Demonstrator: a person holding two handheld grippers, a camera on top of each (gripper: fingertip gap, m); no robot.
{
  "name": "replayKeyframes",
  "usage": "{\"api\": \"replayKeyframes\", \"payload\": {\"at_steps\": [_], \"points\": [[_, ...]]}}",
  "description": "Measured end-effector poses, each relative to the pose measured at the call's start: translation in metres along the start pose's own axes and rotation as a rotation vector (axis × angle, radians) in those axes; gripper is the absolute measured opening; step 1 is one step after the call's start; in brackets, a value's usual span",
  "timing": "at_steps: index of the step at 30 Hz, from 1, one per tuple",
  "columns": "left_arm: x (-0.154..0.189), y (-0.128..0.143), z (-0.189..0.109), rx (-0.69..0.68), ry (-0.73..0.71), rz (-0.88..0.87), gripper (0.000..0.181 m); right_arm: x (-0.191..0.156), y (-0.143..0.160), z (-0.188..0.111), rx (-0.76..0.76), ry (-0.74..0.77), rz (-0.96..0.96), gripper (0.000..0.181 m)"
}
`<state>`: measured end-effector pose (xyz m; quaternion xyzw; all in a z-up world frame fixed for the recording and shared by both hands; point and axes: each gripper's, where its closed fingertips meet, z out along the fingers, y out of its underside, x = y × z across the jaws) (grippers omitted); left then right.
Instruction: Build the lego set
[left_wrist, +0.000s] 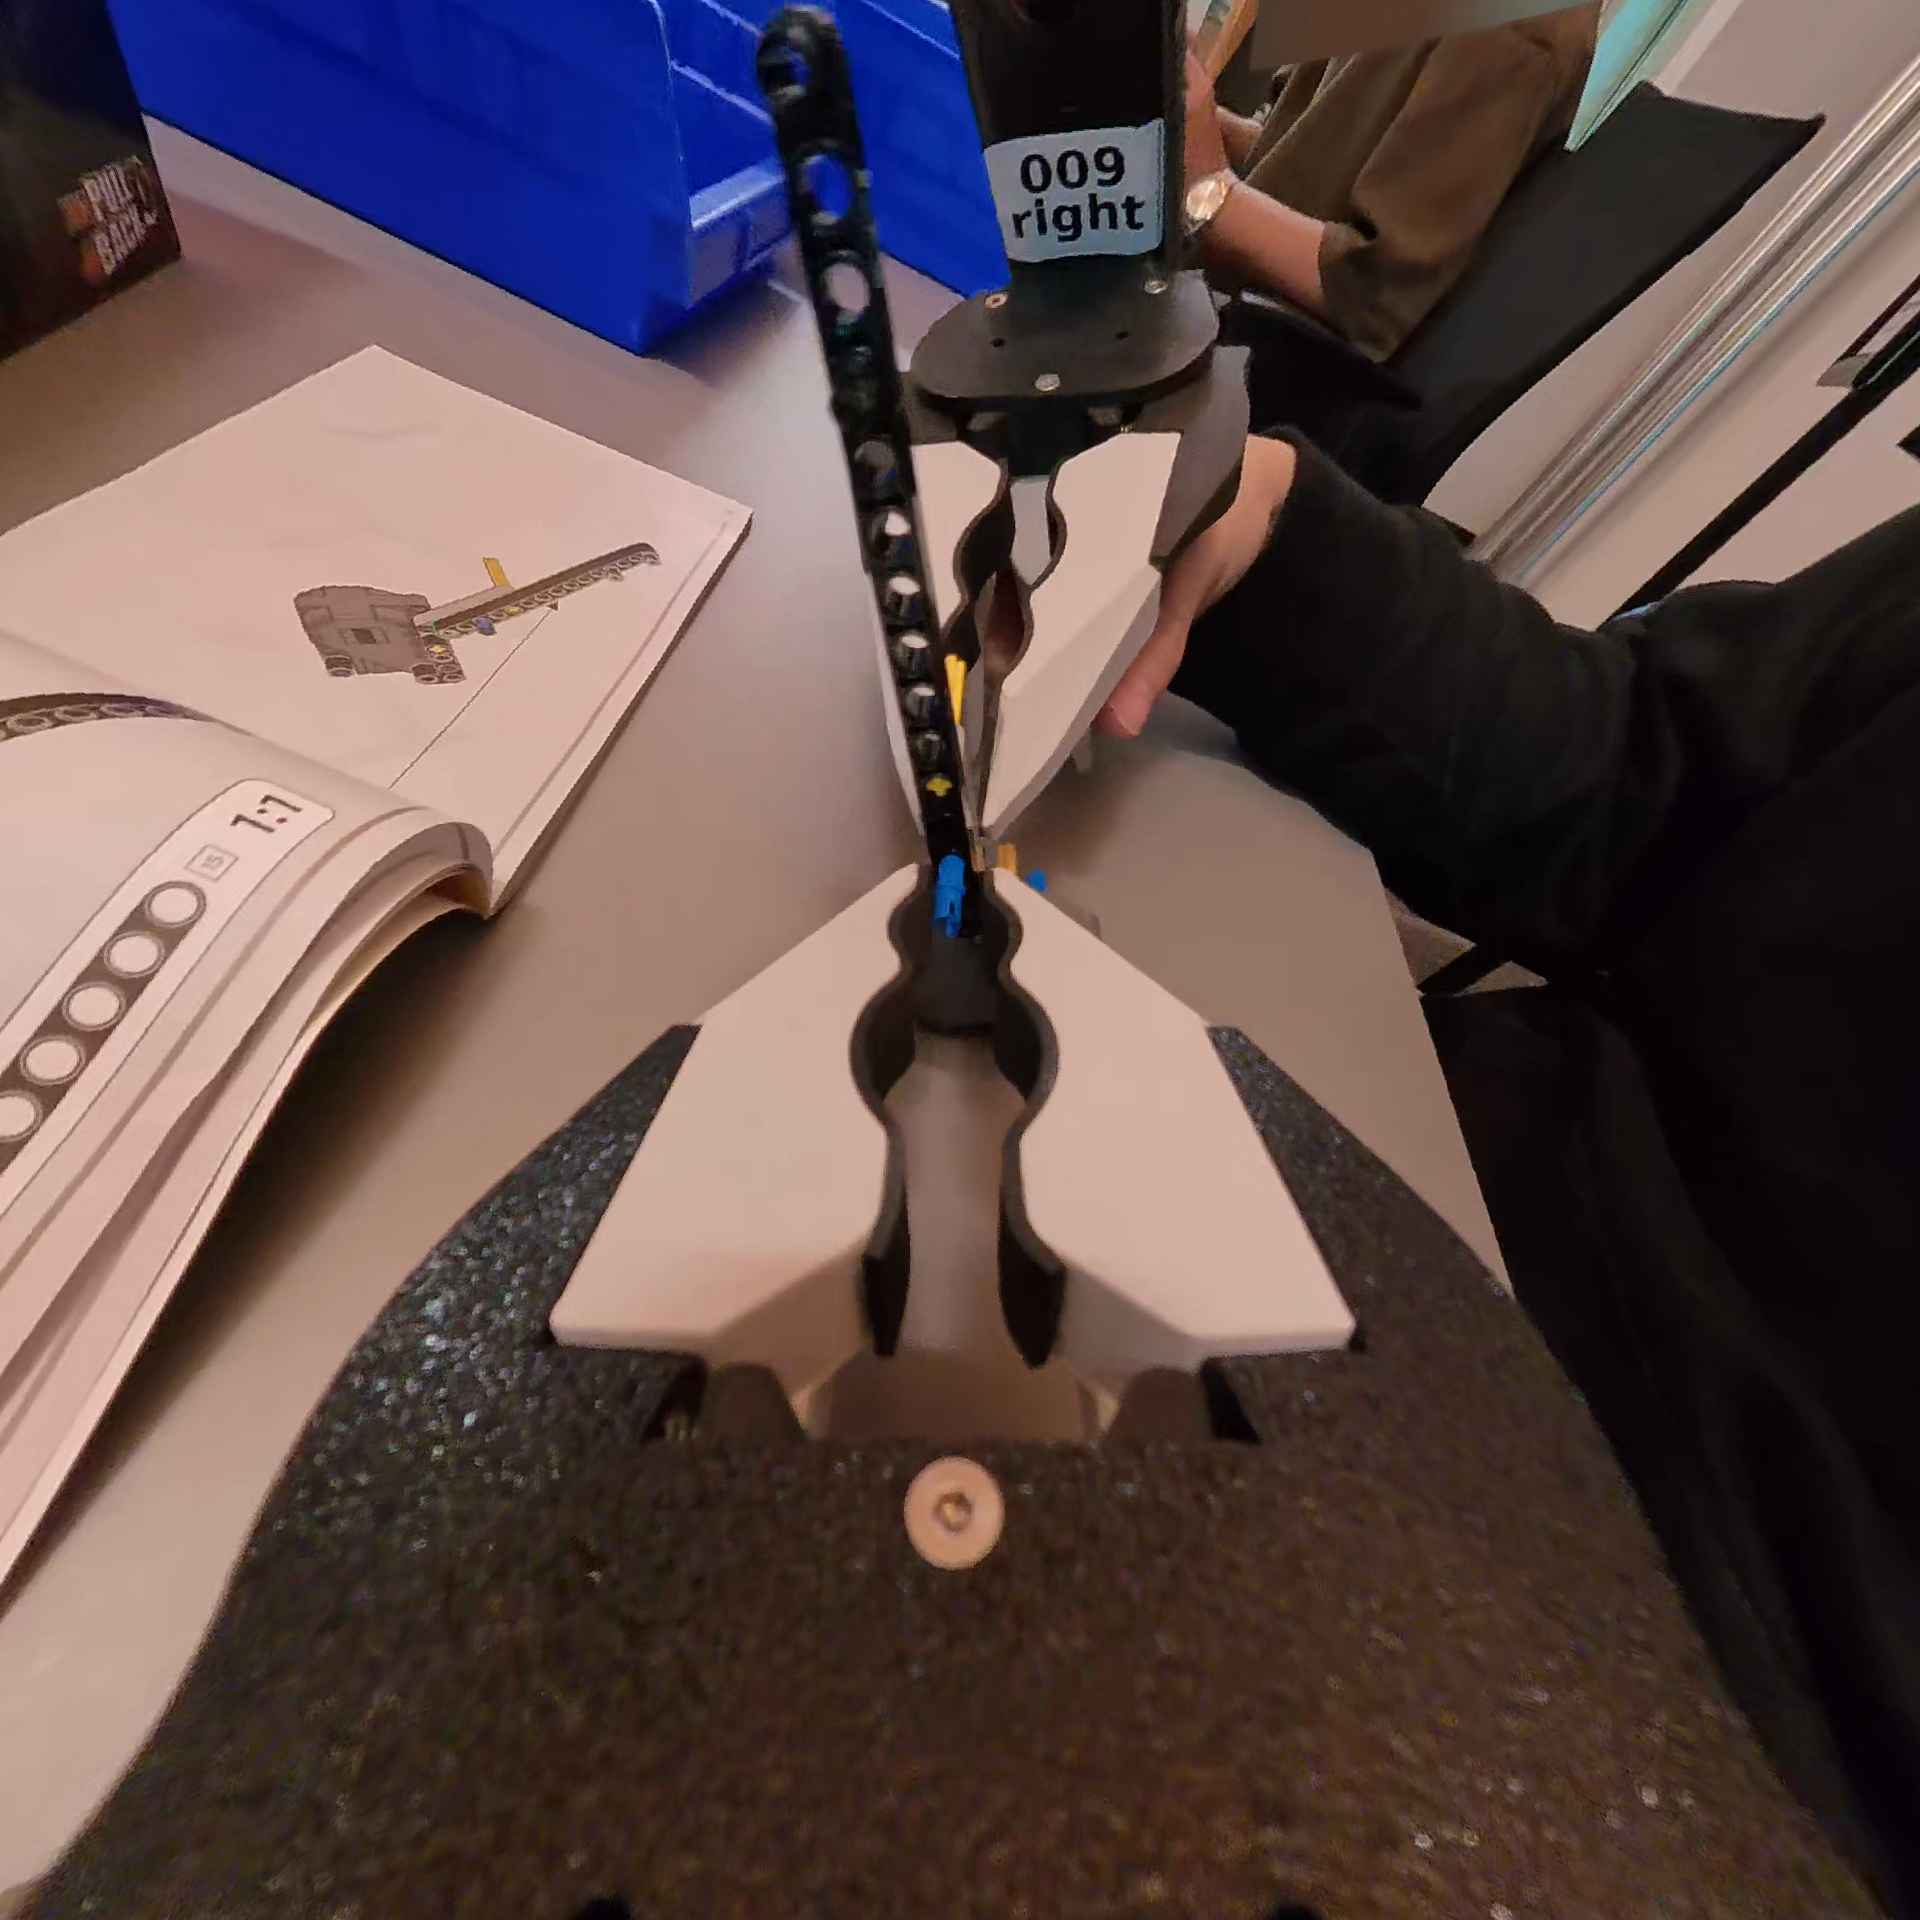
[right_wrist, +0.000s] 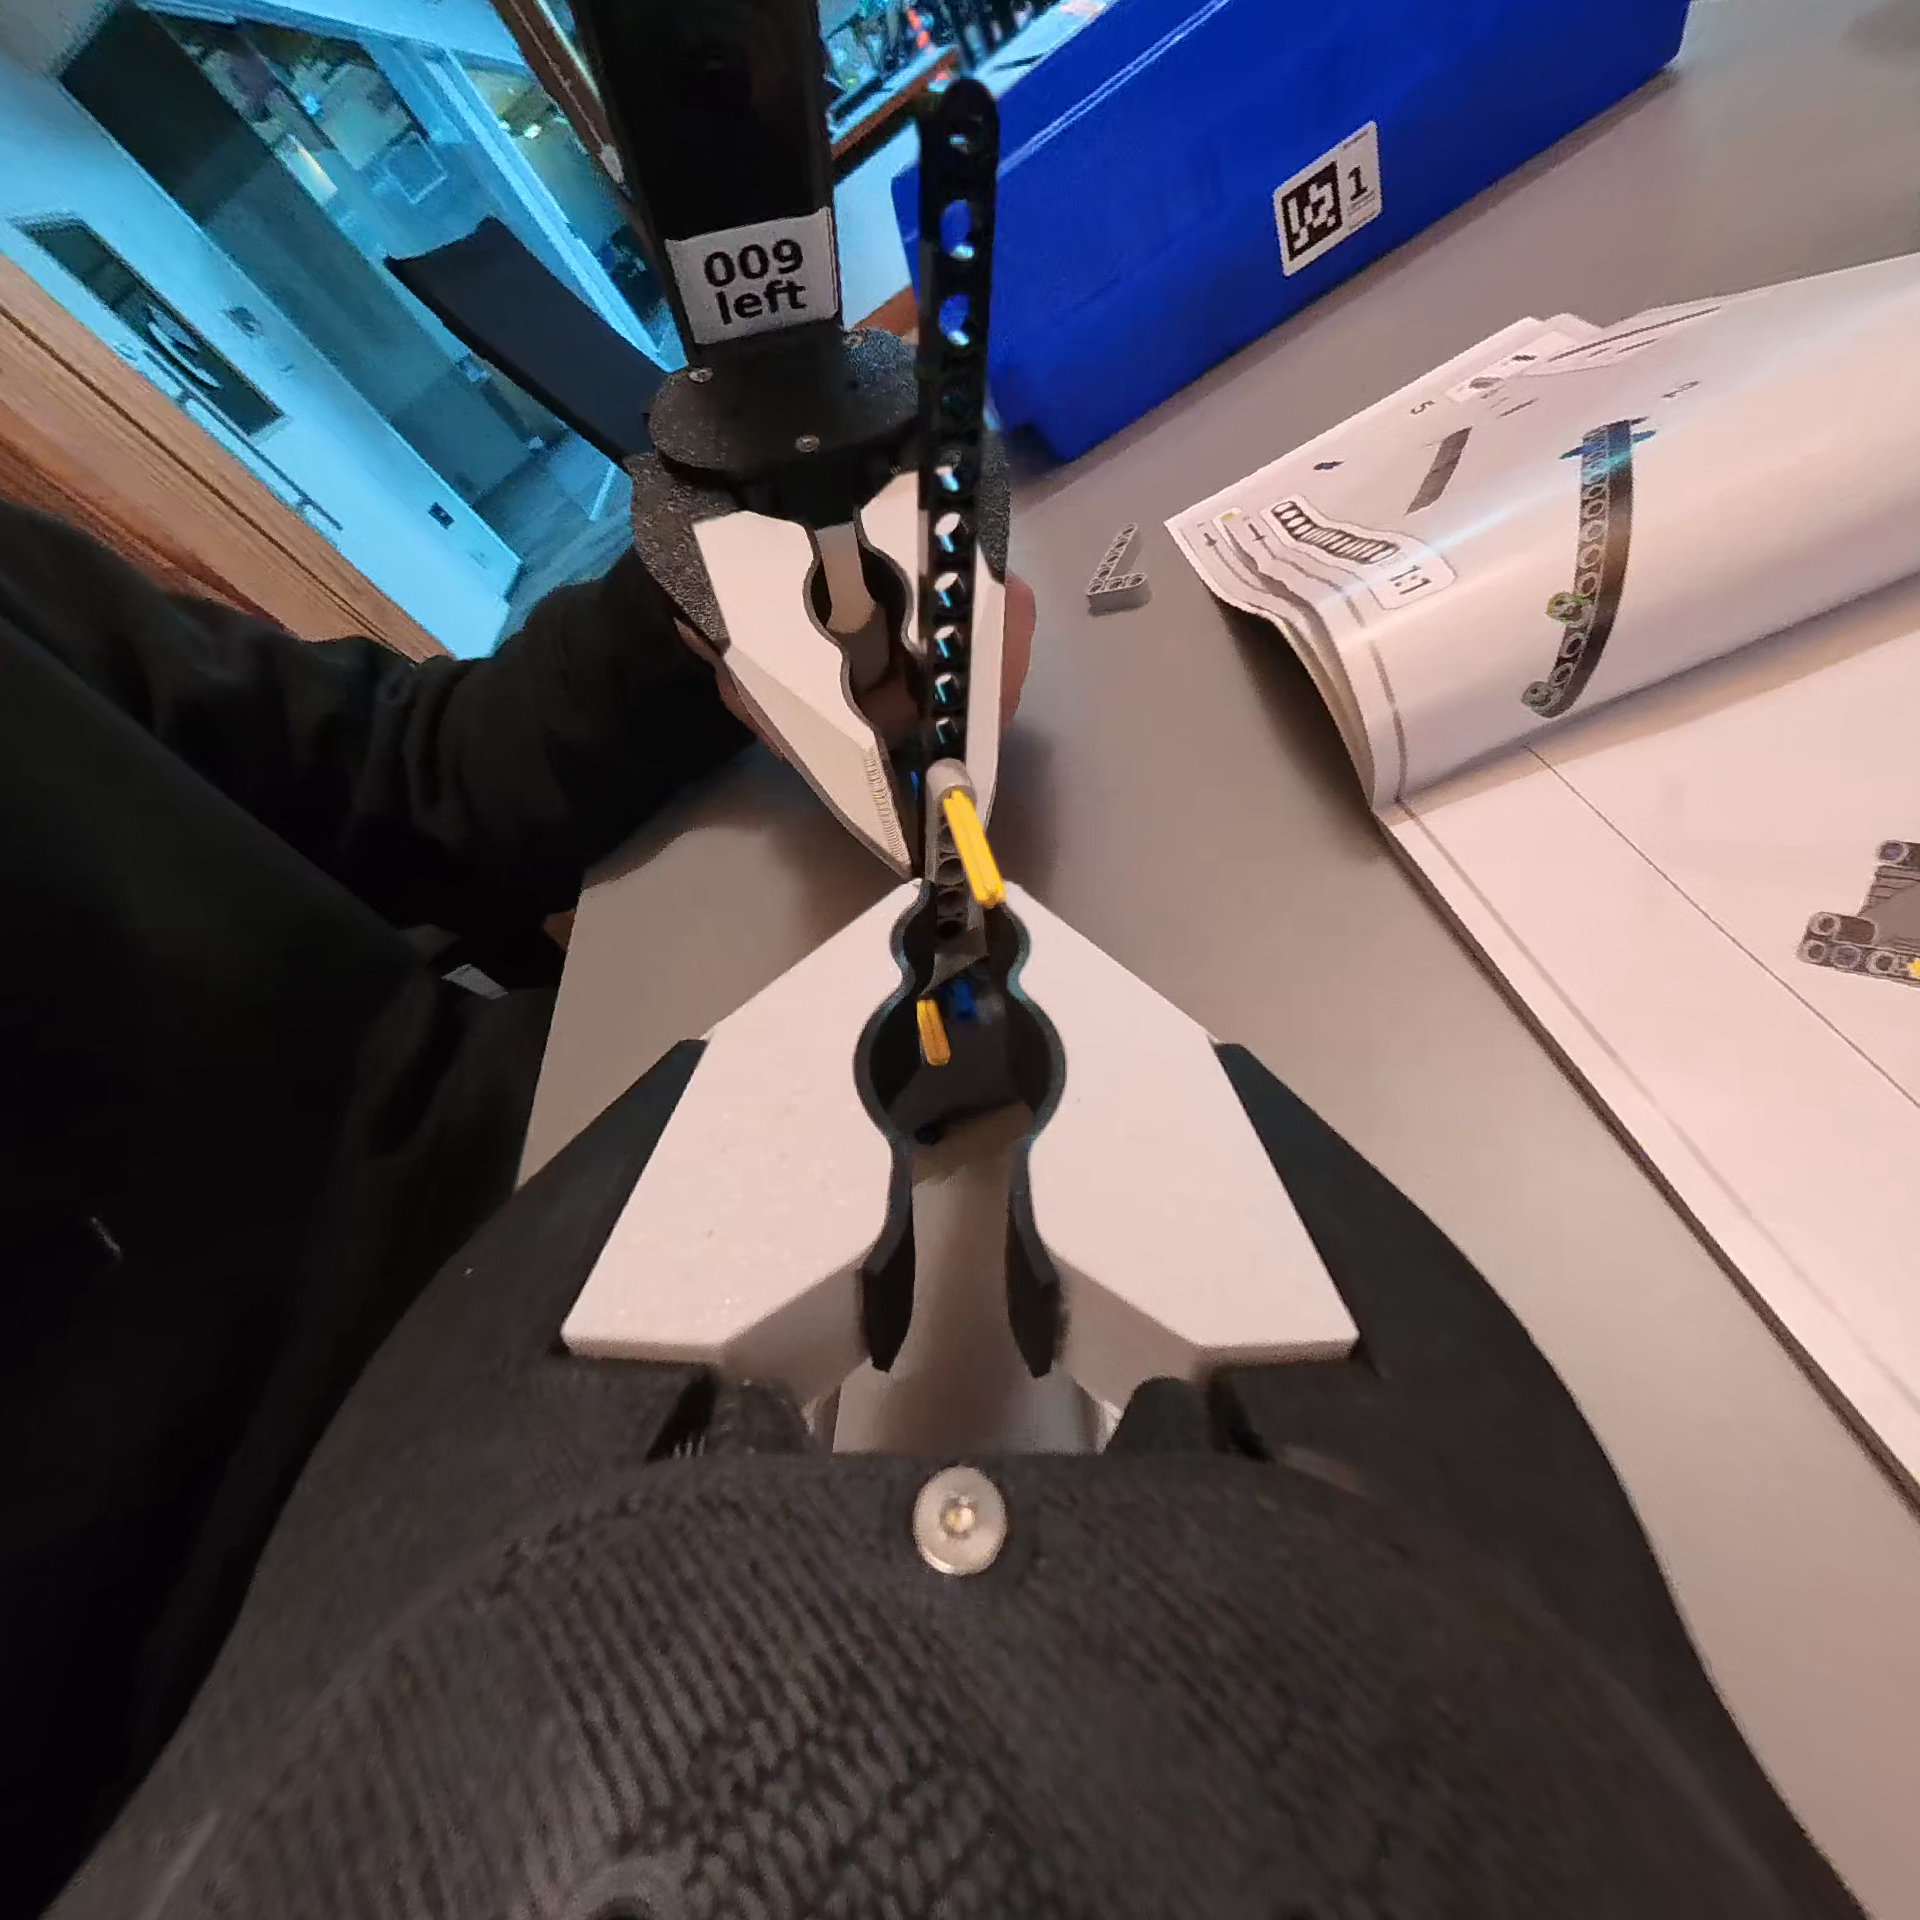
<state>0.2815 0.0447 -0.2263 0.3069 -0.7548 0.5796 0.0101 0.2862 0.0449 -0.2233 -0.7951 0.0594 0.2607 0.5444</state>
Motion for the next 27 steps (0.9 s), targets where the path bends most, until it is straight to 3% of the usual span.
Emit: {"api": "replayKeyframes", "payload": {"at_steps": [3, 10, 27], "points": [[0.002, 0.001, 0.001, -0.007, -0.002, 0.021, 0.005, -0.007, -0.004, 0.002, 0.019, -0.057, 0.002, 0.012], [-0.002, 0.003, 0.001, -0.025, -0.043, 0.047, 0.014, -0.004, -0.002, 0.004, -0.01, -0.053, -0.003, 0.004], [-0.004, 0.009, -0.012, -0.043, -0.082, 0.14, 0.002, -0.005, 0.003, 0.007, -0.039, -0.04, -0.021, 0.005]]}}
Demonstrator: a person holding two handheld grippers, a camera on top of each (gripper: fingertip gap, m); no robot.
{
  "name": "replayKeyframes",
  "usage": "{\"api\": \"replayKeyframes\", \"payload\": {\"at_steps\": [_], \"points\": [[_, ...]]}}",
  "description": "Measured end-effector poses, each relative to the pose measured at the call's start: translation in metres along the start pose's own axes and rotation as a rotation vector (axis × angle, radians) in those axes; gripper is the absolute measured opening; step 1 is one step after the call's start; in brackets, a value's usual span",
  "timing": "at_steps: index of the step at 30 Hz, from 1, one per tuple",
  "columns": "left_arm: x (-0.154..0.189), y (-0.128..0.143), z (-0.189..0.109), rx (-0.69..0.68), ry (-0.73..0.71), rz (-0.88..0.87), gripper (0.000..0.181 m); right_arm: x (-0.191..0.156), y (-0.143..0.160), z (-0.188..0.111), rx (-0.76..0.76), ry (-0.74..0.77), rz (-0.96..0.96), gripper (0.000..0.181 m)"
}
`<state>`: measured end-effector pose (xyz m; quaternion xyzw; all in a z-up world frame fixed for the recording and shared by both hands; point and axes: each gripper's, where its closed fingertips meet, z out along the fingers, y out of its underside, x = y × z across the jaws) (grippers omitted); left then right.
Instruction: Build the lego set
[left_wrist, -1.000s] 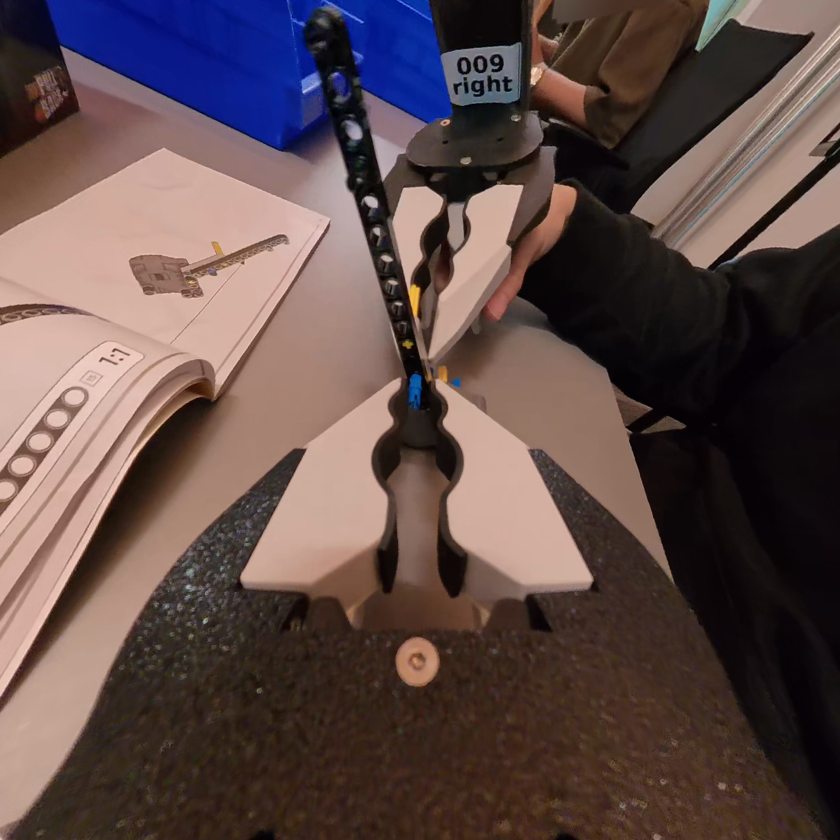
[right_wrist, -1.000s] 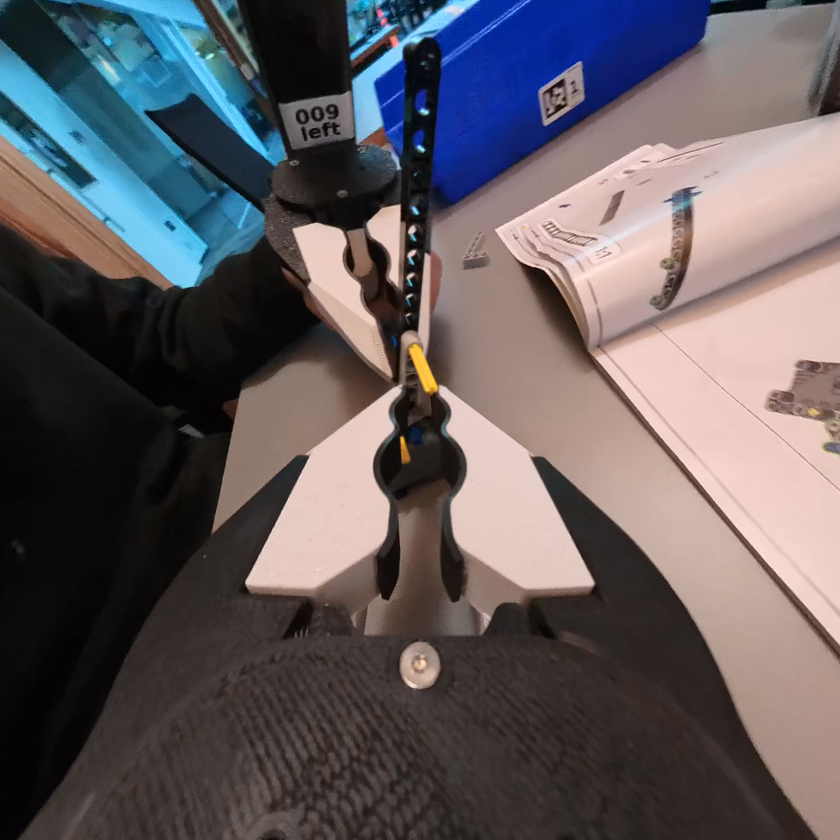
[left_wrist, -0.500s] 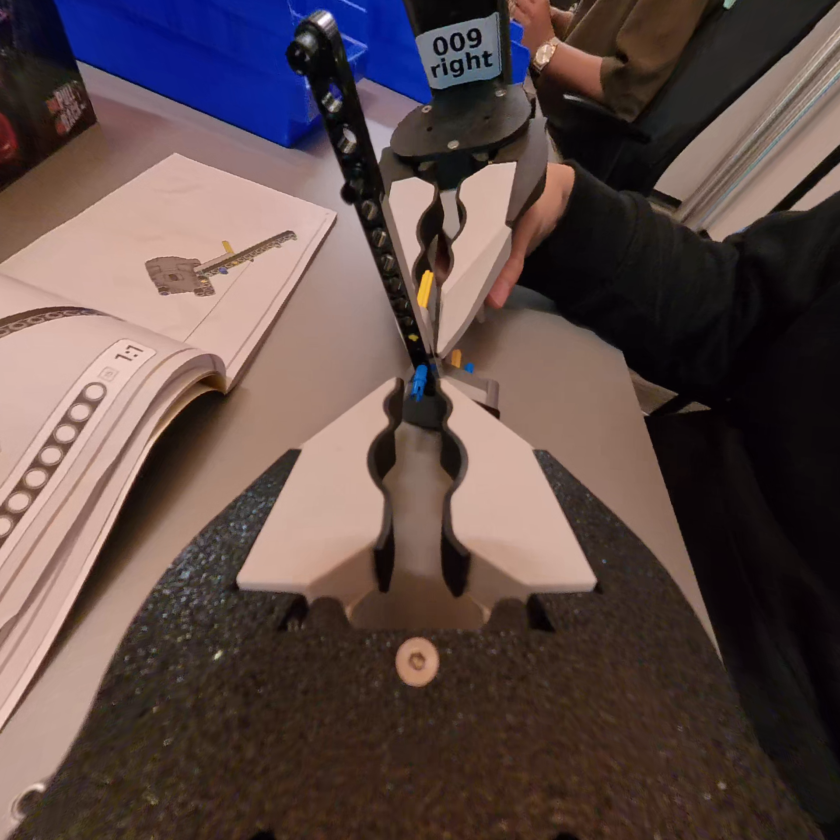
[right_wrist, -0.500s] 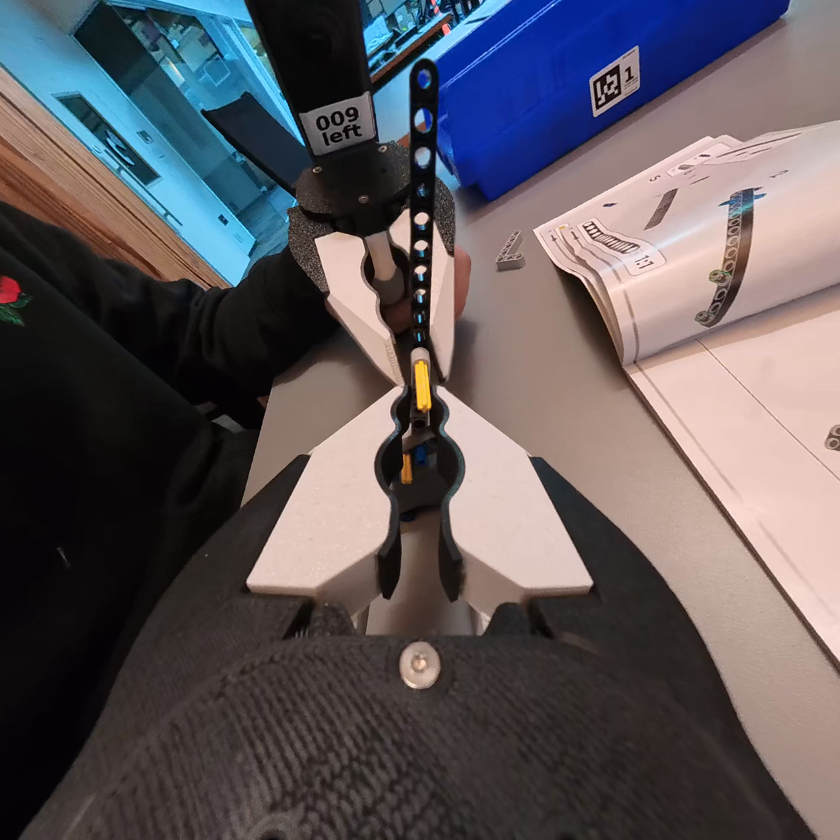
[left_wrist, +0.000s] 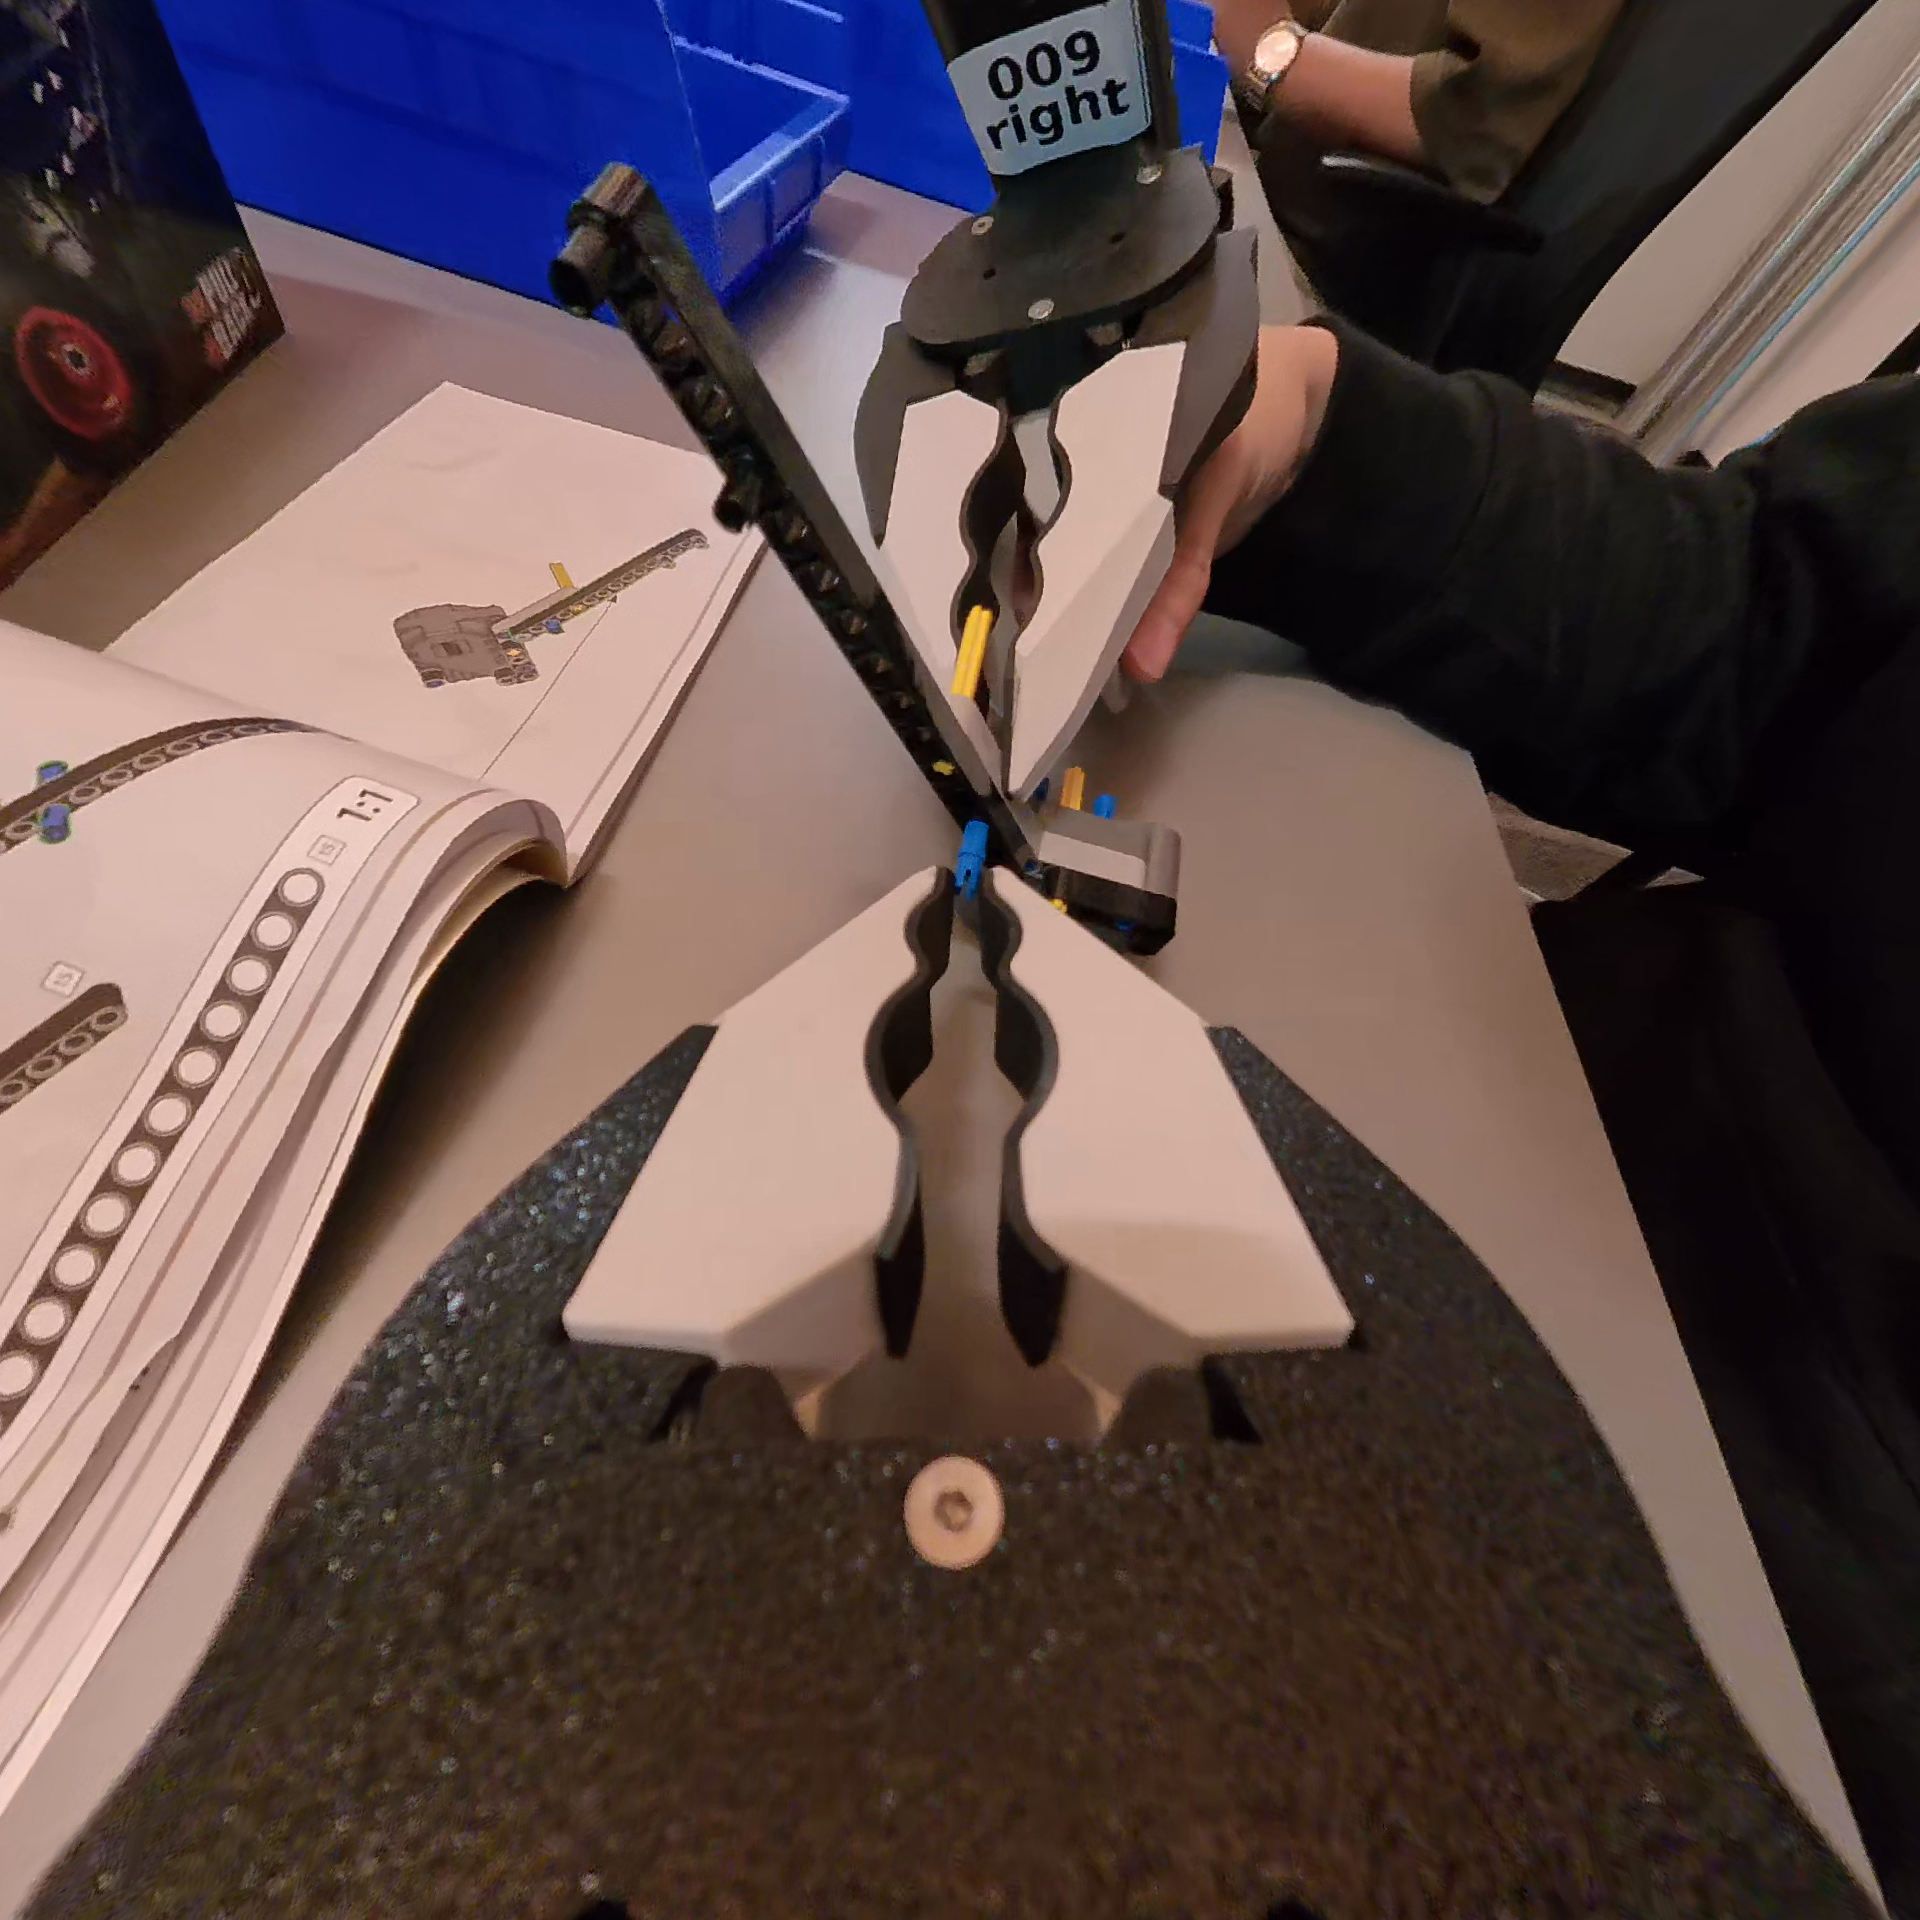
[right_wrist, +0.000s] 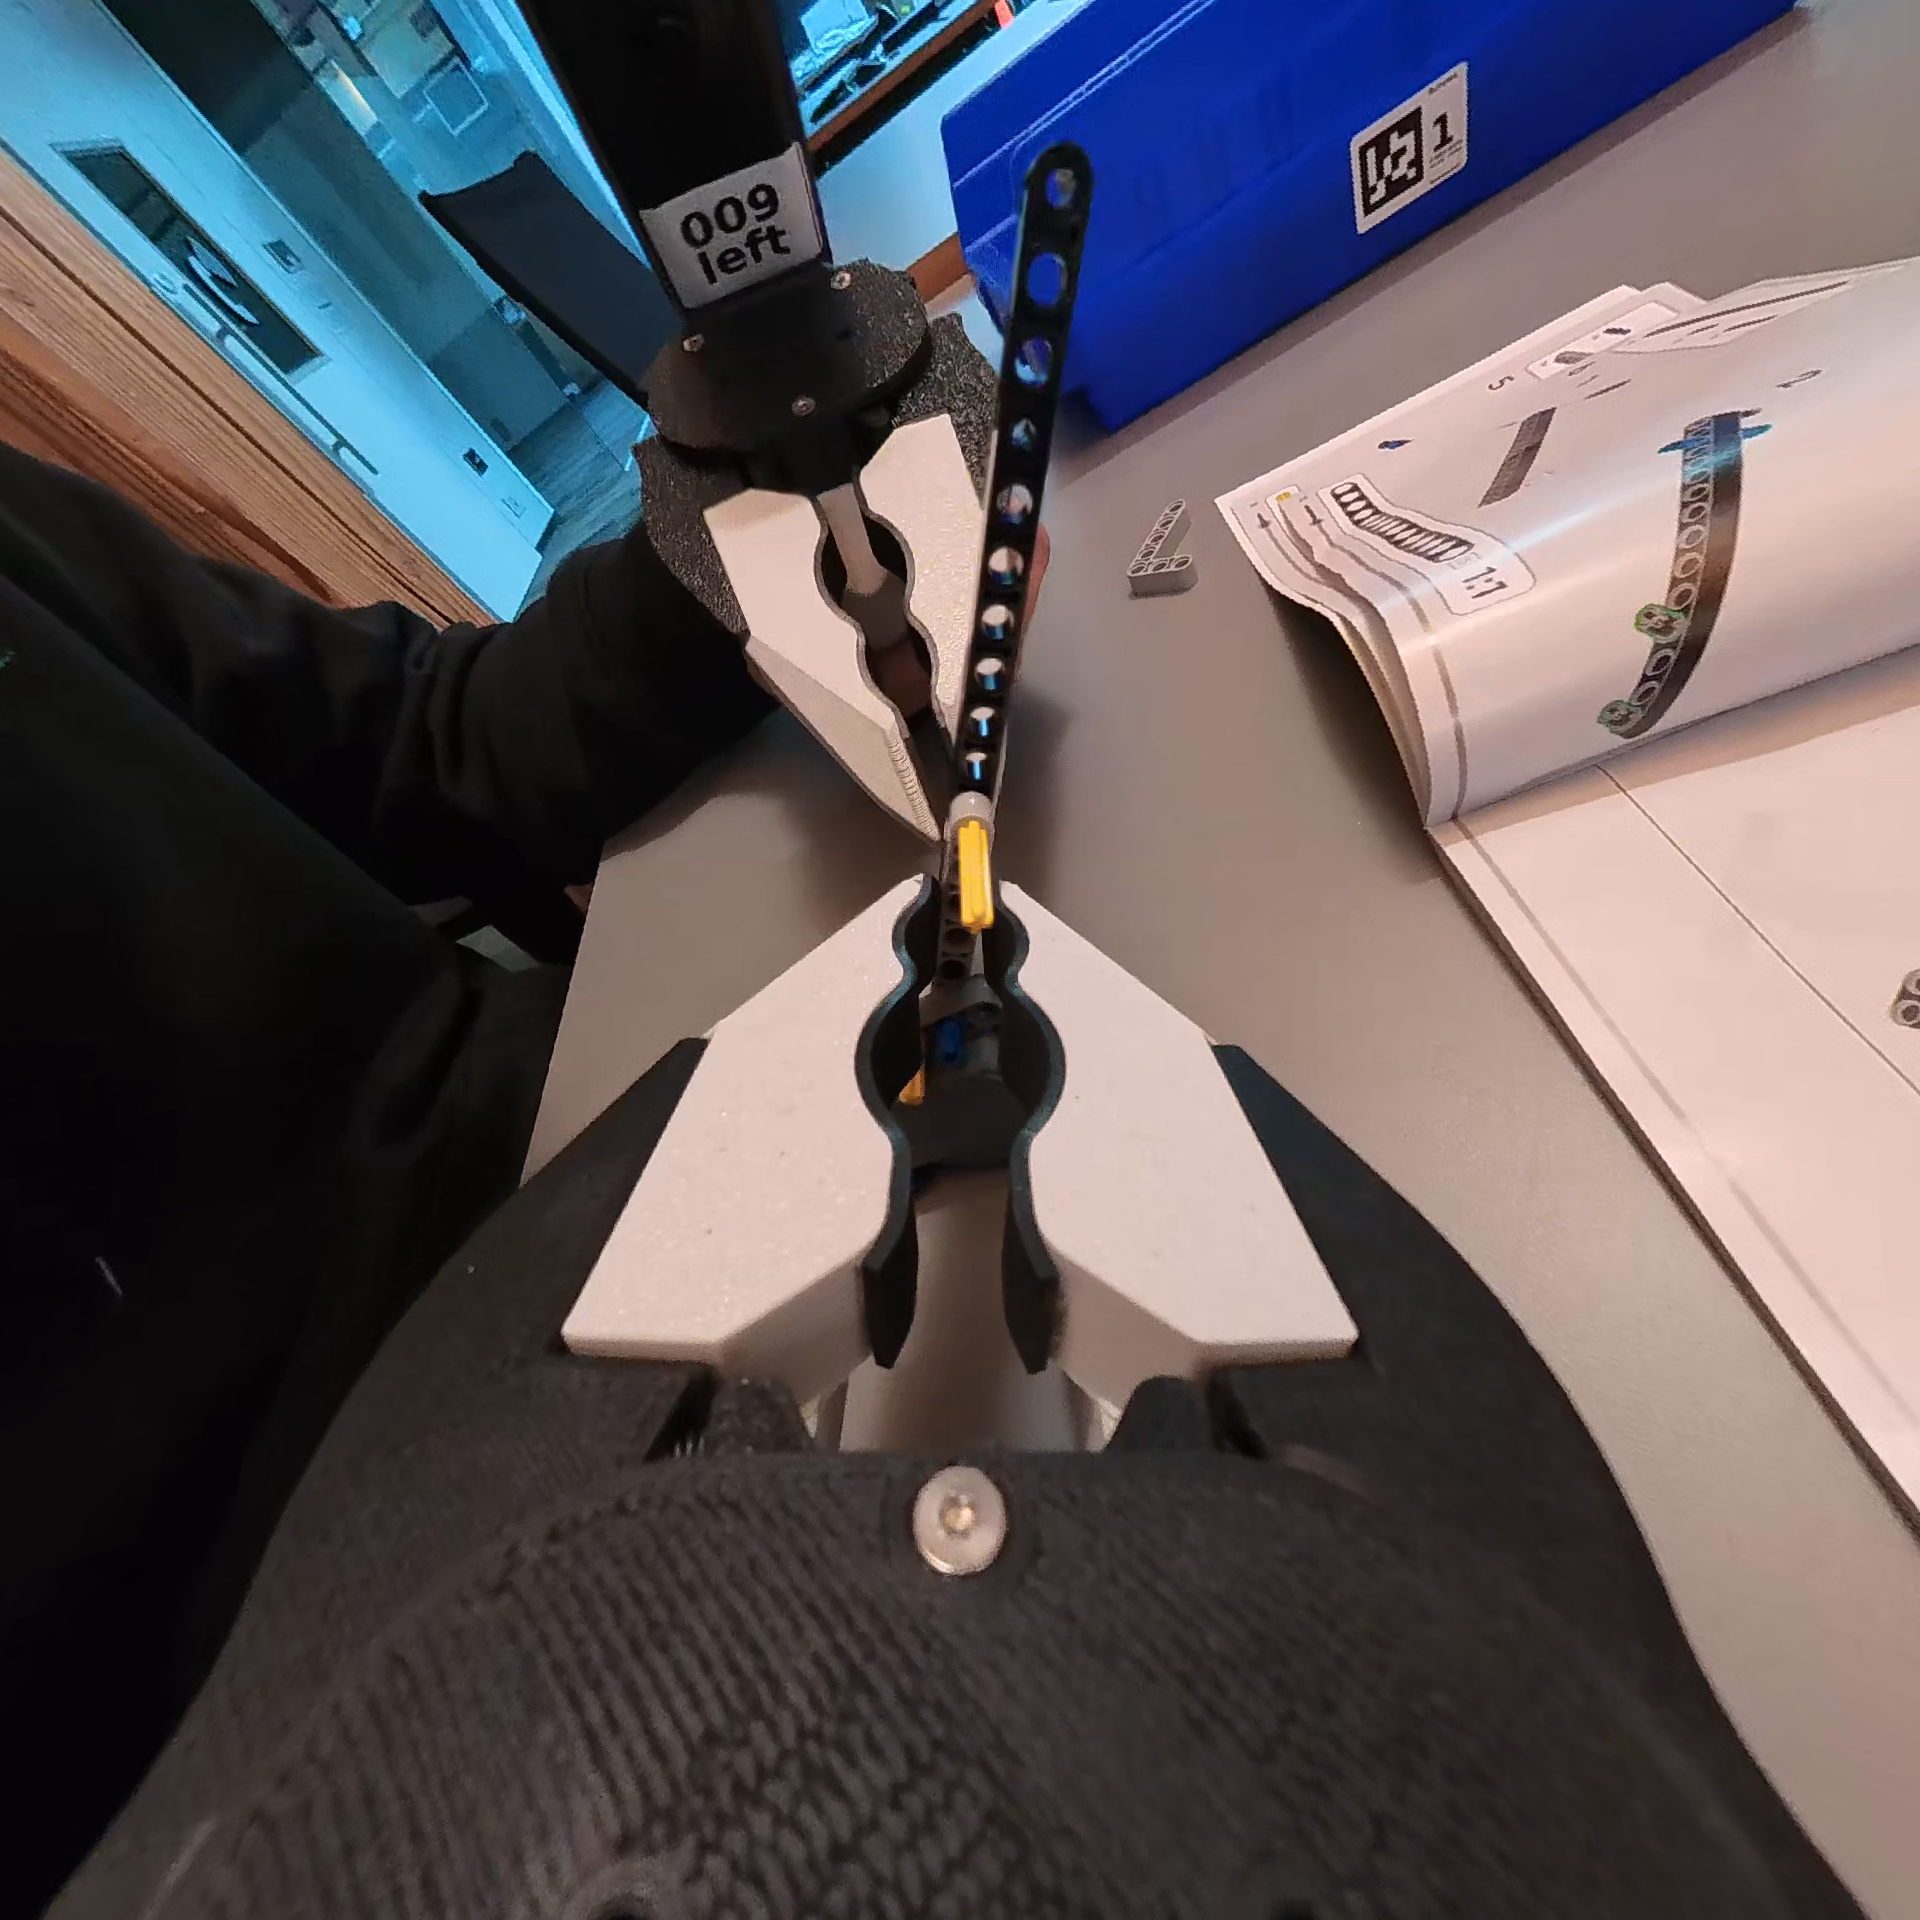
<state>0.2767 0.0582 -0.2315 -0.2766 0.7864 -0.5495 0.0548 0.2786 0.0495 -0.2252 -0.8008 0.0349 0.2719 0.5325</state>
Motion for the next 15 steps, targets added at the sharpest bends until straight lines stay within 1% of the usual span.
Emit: {"api": "replayKeyframes", "payload": {"at_steps": [7, 15], "points": [[0.0028, -0.0088, -0.0018, 0.056, -0.009, 0.038, 0.001, -0.0026, -0.003, -0.0024, 0.027, -0.009, -0.01, 0.005], [0.007, -0.0067, -0.0024, 0.049, 0.028, 0.032, 0.001, -0.0066, -0.0011, -0.0004, 0.011, -0.014, -0.039, 0.005]]}}
